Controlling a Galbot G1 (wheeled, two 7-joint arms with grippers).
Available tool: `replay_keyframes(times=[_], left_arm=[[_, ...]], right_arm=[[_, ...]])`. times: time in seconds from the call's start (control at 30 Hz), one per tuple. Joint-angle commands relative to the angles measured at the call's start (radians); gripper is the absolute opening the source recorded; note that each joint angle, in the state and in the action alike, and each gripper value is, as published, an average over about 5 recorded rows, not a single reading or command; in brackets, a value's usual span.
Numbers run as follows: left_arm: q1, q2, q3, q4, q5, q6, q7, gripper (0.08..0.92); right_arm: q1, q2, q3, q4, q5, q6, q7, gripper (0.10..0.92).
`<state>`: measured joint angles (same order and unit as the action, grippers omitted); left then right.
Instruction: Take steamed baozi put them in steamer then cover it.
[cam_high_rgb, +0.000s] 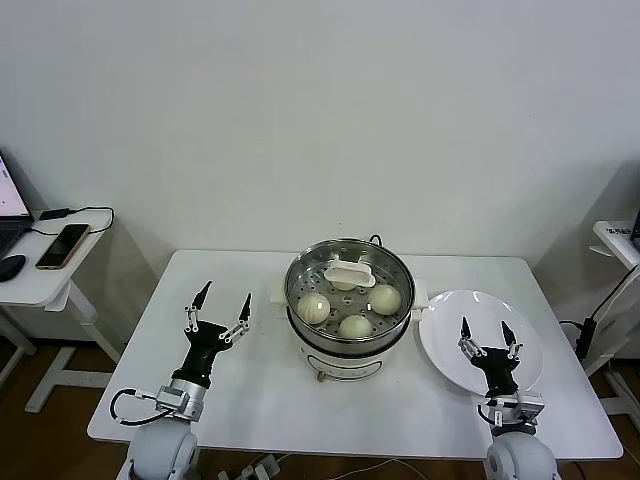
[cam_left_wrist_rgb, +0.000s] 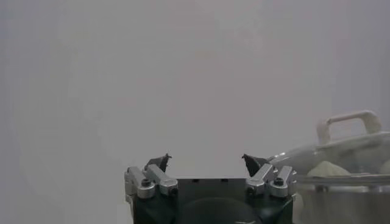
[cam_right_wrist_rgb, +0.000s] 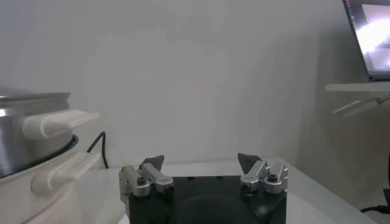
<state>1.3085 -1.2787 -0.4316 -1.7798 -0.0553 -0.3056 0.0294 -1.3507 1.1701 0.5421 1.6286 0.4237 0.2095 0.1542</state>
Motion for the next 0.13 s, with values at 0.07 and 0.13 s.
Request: replay_keyframes(times=[0.07,0.13], left_arm=[[0.008,-0.001,0.002,0.01,0.006,-0.019,0.002,0.823],[0.01,-0.001,0.002,0.009,0.006,-0.019,0.002,0.823]], right_arm=[[-0.003,0.008,0.002,0.001,-0.007,-0.002,0.004,0.823],[-0.003,0.009,0.003,0.001,-0.007,-0.001,0.004,0.823]])
